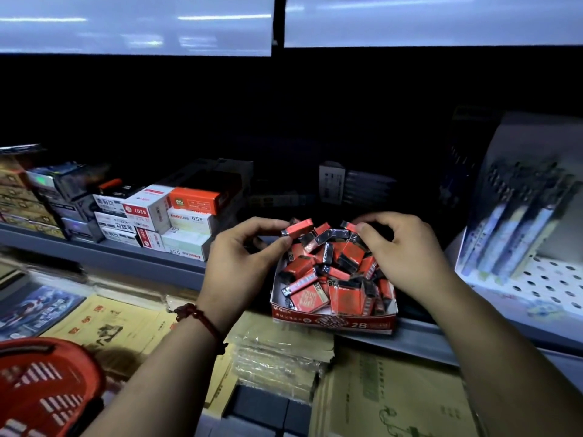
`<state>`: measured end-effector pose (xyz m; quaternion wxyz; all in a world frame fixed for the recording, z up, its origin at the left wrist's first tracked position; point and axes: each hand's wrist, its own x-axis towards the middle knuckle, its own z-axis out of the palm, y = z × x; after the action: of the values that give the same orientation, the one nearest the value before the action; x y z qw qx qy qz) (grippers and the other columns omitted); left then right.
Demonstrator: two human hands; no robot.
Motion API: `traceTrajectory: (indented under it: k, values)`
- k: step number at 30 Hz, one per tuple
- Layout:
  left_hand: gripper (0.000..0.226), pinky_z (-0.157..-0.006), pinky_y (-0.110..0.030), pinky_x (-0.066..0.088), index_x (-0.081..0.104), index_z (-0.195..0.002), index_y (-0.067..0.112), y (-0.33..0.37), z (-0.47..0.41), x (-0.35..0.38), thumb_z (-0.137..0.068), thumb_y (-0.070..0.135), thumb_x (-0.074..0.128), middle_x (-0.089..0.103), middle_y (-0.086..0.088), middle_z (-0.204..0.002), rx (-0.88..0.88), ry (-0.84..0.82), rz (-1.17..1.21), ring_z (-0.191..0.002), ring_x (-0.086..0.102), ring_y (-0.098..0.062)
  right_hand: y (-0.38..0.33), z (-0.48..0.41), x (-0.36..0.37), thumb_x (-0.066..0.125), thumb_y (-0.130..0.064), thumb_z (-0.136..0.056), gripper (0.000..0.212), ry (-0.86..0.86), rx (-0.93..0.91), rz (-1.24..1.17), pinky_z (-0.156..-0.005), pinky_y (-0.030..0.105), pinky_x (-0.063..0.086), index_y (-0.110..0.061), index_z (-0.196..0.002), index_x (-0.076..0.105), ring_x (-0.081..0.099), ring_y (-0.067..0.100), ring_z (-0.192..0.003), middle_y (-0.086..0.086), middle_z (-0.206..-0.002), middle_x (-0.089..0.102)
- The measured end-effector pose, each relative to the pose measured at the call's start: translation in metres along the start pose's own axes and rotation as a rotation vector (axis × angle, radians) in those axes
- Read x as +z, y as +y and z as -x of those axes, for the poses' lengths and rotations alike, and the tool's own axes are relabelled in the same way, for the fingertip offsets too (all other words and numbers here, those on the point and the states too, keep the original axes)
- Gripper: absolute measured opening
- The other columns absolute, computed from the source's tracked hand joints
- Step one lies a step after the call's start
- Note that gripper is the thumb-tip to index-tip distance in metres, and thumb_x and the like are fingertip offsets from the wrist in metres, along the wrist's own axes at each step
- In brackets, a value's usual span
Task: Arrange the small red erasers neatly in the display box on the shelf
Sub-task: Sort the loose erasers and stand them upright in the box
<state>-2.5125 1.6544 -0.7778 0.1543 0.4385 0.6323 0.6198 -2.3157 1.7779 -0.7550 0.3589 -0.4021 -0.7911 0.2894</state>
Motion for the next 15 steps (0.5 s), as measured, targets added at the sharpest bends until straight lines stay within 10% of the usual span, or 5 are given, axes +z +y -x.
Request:
traceTrajectory:
  k: [11, 15]
  values:
    - [0.026, -0.08, -0.014, 0.046, 0.077, -0.106, 0.034, 0.003, 0.005, -0.013, -0.083, 0.023, 0.083, 0.065, 0.02, -0.1, 0.116, -0.153, -0.243, -0.085, 0.057, -0.004, 0.001, 0.005, -0.003, 0.055, -0.029, -0.103, 0.019, -0.019, 0.018, -0.023, -0.067, 0.006, 0.045, -0.03, -0.113, 0.072, 0.064, -0.01, -0.082, -0.024, -0.096, 0.067]
    - [0.024, -0.081, -0.027, 0.054, 0.076, -0.103, 0.027, 0.005, 0.004, -0.019, -0.091, 0.008, 0.07, 0.069, 0.011, -0.095, 0.026, -0.092, -0.171, -0.086, 0.067, -0.014, 0.003, 0.005, -0.003, 0.055, -0.029, -0.103, 0.02, -0.012, 0.041, -0.029, -0.061, -0.001, 0.04, -0.028, -0.115, 0.071, 0.06, -0.017, -0.079, -0.025, -0.095, 0.065]
